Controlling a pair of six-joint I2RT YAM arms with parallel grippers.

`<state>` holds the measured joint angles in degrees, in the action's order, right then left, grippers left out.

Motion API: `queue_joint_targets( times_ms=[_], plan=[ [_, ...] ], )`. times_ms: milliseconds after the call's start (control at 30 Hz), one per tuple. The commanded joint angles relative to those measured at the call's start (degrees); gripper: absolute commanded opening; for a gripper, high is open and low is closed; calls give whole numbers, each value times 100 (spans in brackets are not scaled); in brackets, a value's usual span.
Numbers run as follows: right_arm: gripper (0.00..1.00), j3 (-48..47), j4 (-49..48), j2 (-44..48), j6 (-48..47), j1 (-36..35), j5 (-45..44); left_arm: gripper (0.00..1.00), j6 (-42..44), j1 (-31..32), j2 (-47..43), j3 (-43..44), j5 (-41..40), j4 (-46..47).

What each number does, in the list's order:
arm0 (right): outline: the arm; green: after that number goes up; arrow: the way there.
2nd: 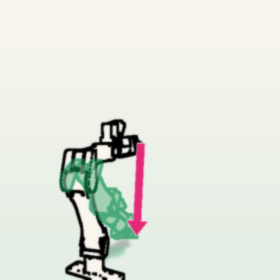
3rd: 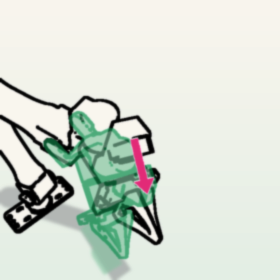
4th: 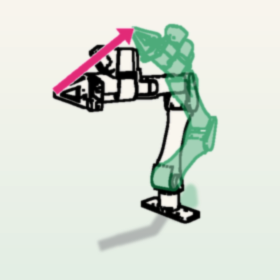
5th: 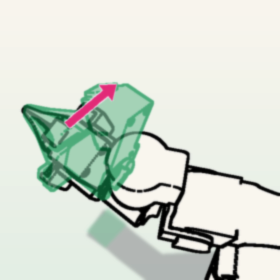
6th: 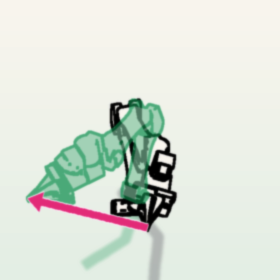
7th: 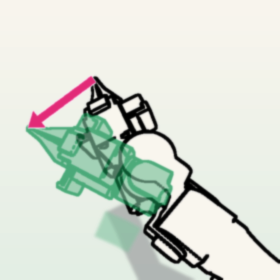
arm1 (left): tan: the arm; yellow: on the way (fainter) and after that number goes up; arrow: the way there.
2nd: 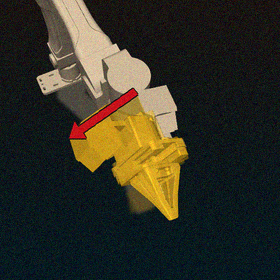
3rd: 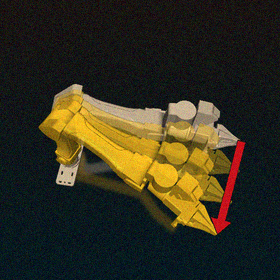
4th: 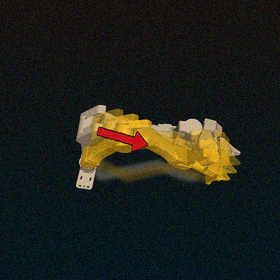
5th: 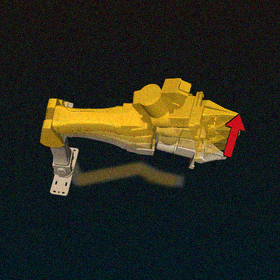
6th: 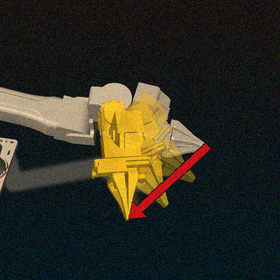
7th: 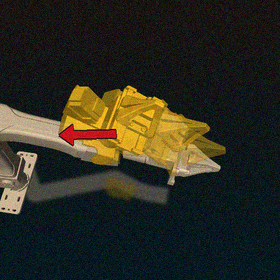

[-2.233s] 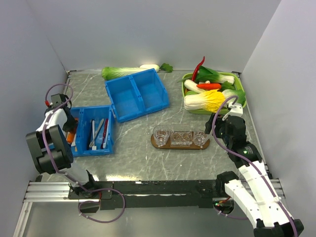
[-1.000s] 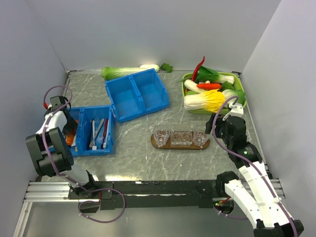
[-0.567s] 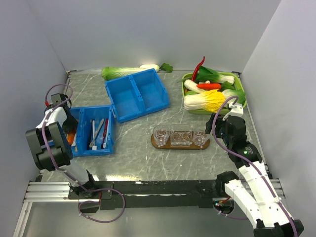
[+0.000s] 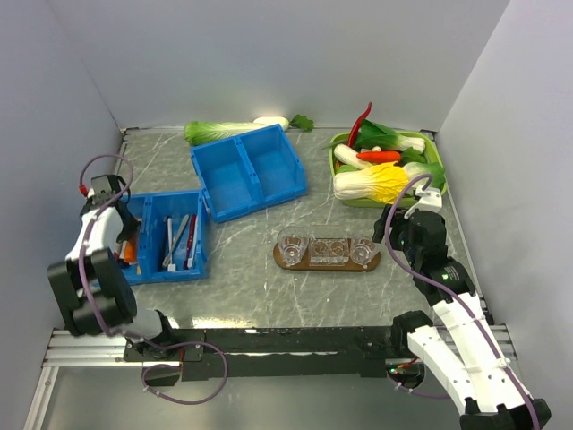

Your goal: Prepare toiletry sets of a toothbrush and toothpaste on the tray

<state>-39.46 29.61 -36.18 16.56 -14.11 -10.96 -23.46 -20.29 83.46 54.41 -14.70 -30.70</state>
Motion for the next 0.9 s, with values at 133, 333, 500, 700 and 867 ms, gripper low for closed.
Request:
queue_joint_targets(
  times_ms=[133, 333, 500, 700, 867],
  plan=[
    [83, -176, -113, 68, -74, -31, -117, 1, -115, 8, -1174, -221, -297, 354],
    [83, -360, 80, 173, -74, -31, -126, 1, -141, 17, -1770, -238, -490, 485],
    [83, -904, 388, 305, -109, -31, 67, 1, -80, 402, -2526, -142, -683, 644],
    [81, -1520, 669, 165, -170, -31, 1007, 1, 122, 1509, -2976, 314, -1043, 679],
    [80, -1880, 687, -169, -144, -83, 2097, 1, 333, 3229, -2660, 1211, -1737, 530]
  ],
)
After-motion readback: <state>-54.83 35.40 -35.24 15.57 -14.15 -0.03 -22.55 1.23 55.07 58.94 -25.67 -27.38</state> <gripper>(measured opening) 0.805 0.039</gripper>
